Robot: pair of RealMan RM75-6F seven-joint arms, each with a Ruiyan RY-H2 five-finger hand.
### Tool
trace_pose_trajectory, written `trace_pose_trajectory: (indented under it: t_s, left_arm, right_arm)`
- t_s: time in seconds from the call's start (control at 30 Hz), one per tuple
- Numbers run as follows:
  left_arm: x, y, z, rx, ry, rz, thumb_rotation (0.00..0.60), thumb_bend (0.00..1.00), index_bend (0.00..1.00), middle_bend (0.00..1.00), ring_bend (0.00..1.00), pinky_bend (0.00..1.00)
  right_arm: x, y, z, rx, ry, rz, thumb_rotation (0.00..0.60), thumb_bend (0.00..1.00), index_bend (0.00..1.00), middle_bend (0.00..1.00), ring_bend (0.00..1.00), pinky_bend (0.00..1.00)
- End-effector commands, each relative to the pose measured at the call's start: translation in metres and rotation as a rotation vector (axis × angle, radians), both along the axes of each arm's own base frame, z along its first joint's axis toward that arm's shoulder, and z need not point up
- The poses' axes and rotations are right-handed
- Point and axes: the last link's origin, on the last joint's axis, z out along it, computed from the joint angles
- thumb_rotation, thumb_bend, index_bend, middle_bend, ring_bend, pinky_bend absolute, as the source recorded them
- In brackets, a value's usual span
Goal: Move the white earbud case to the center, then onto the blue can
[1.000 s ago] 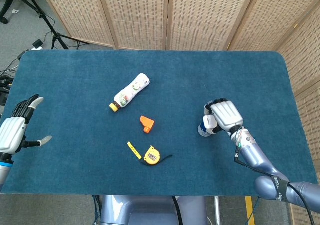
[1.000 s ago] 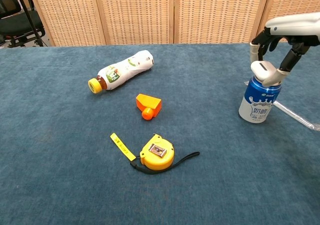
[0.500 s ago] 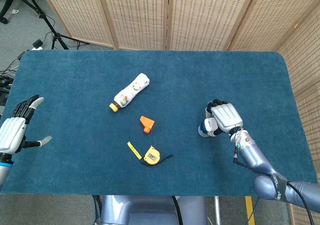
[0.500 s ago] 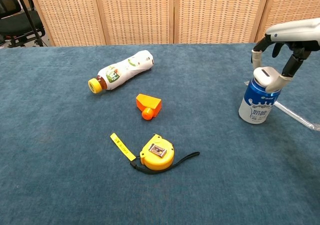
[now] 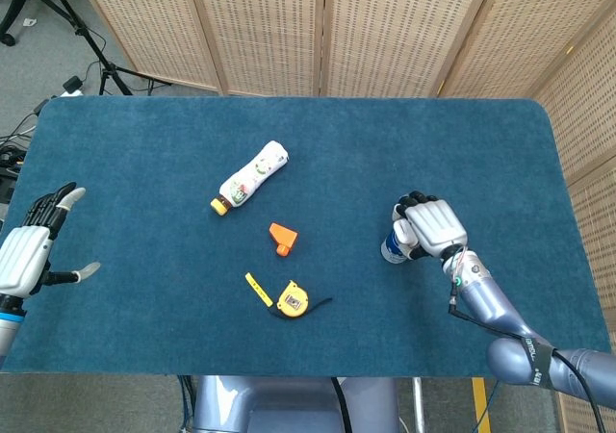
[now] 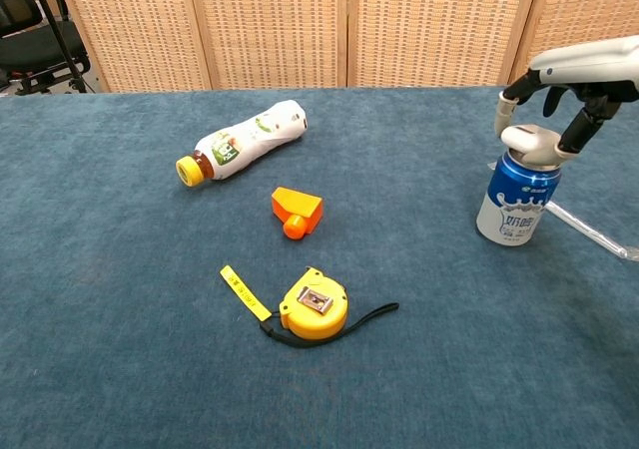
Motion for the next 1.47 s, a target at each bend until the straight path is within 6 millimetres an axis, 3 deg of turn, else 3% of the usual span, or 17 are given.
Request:
trace_pose_trajectory:
  t_s: [0.03, 0.33, 0.57, 0.83, 0.9, 1.03, 1.1, 1.2, 1.3, 1.47]
  left_arm:
    - [0.000, 0.000, 0.000, 0.000, 0.000, -0.001, 0.600, 0.16, 0.00, 0.00, 0.00, 0.00]
    - [0.000, -0.001, 0.001, -0.002, -0.006, -0.005, 0.600, 0.16, 0.00, 0.00, 0.00, 0.00]
    - [0.000, -0.001, 0.001, -0.002, -0.006, -0.006, 0.600, 0.16, 0.00, 0.00, 0.00, 0.00]
    - [0.000, -0.001, 0.002, -0.001, -0.009, -0.004, 0.600, 0.16, 0.00, 0.00, 0.00, 0.00]
    - [0.000, -0.001, 0.002, 0.000, -0.009, -0.004, 0.600, 0.16, 0.00, 0.00, 0.00, 0.00]
    - [-0.002, -0.002, 0.005, 0.008, -0.014, -0.002, 0.600, 0.16, 0.00, 0.00, 0.00, 0.00]
    - [-0.003, -0.002, 0.006, 0.014, -0.014, -0.001, 0.600, 0.16, 0.00, 0.00, 0.00, 0.00]
    - [-0.005, -0.004, 0.007, 0.024, -0.005, 0.001, 0.600, 0.16, 0.00, 0.00, 0.00, 0.00]
    - [-0.011, -0.011, 0.007, 0.041, 0.019, 0.008, 0.600, 0.16, 0.00, 0.00, 0.00, 0.00]
    - [-0.019, -0.023, 0.008, 0.072, 0.032, 0.006, 0.600, 0.15, 0.00, 0.00, 0.00, 0.00]
  right_arm:
    - [0.001, 0.000, 0.000, 0.002, 0.002, 0.002, 0.600, 0.41, 0.32, 0.20, 0.12, 0.22]
    - [-0.001, 0.006, 0.000, 0.015, 0.029, 0.001, 0.600, 0.41, 0.29, 0.18, 0.11, 0.22]
    - [-0.001, 0.008, 0.000, 0.018, 0.031, -0.005, 0.600, 0.23, 0.21, 0.16, 0.09, 0.22]
    - [0.004, 0.010, 0.003, 0.017, 0.010, 0.003, 0.600, 0.21, 0.19, 0.14, 0.07, 0.22]
    - [0.008, 0.015, 0.009, 0.015, -0.007, 0.010, 0.600, 0.21, 0.17, 0.13, 0.06, 0.22]
    - [0.018, 0.034, 0.040, -0.029, -0.036, 0.067, 0.600, 0.20, 0.13, 0.08, 0.03, 0.20]
    - [0.018, 0.046, 0.053, -0.062, -0.044, 0.096, 0.600, 0.13, 0.11, 0.03, 0.01, 0.14]
    - [0.012, 0.059, 0.066, -0.110, -0.052, 0.133, 0.600, 0.00, 0.06, 0.00, 0.00, 0.01]
    - [-0.009, 0.078, 0.078, -0.225, -0.046, 0.223, 0.600, 0.00, 0.01, 0.00, 0.00, 0.00]
    - [-0.055, 0.106, 0.079, -0.344, -0.087, 0.282, 0.600, 0.00, 0.01, 0.00, 0.00, 0.00]
